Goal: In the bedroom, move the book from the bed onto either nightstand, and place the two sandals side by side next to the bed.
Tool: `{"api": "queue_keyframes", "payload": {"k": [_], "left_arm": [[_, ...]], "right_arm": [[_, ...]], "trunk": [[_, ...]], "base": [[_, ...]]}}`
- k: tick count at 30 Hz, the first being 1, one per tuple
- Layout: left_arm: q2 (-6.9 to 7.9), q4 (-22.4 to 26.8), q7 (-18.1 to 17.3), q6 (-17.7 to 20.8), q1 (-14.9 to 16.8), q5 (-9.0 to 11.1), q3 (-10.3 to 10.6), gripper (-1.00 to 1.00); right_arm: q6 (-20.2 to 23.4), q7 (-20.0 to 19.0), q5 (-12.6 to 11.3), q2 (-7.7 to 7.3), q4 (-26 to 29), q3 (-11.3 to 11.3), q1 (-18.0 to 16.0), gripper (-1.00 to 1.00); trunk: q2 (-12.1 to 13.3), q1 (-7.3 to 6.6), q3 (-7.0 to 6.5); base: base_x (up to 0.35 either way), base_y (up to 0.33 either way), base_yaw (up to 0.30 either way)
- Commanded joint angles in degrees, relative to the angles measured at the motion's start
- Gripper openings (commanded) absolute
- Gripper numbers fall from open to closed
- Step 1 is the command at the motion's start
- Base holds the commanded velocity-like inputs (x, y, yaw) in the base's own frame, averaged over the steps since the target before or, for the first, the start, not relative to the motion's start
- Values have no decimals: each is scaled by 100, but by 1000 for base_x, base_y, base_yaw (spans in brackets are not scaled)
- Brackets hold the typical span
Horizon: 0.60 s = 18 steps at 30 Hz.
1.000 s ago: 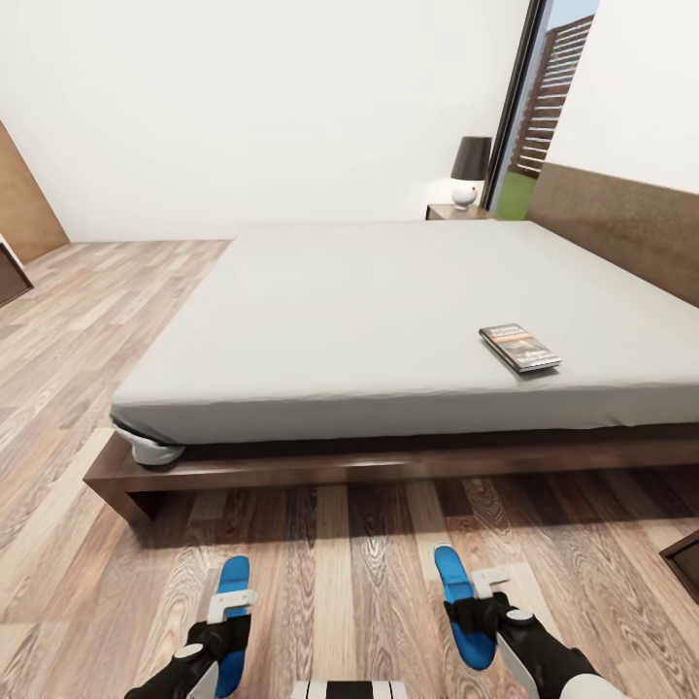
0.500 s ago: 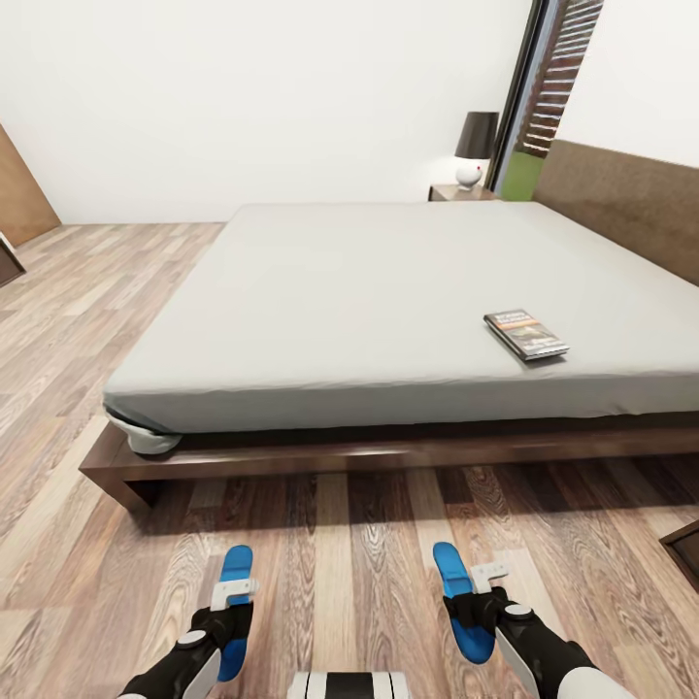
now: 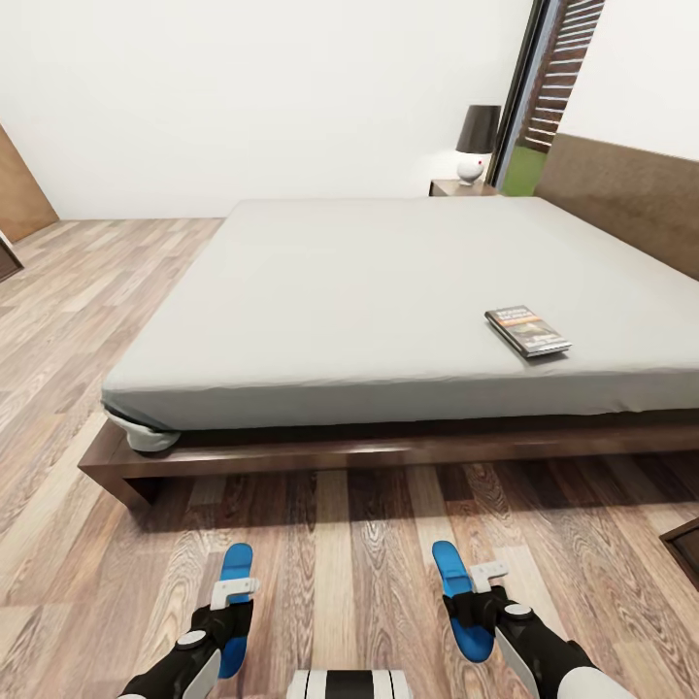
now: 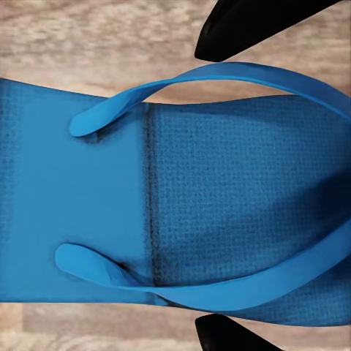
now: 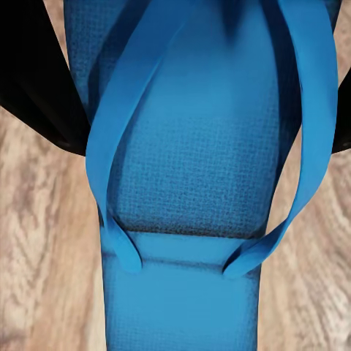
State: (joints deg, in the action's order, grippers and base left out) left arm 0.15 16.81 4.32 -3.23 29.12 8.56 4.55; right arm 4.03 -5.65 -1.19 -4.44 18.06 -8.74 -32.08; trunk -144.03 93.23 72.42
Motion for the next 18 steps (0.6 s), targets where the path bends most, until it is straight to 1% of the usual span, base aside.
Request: {"api": "queue_keyframes", "payload": {"k": [1, 7, 14, 18], "left_arm": [[3, -7, 34, -34, 2, 58, 48, -100], [3, -10, 34, -50, 4, 58, 48, -100], [3, -11, 34, -54, 5, 58, 48, -100], [3, -11, 34, -55, 5, 58, 47, -100]], "right_arm": [[32, -10, -12, -8, 13, -23, 0, -100], [25, -14, -12, -7, 13, -27, 0, -100], [24, -15, -12, -4, 5, -31, 0, -100], [21, -15, -12, -4, 5, -31, 0, -100]], "trunk": [[-1, -1, 4], [-1, -1, 4], [-1, -1, 4], [-1, -1, 4]], "base": [[0, 0, 0], [74, 56, 0], [23, 18, 0], [105, 122, 0]]}}
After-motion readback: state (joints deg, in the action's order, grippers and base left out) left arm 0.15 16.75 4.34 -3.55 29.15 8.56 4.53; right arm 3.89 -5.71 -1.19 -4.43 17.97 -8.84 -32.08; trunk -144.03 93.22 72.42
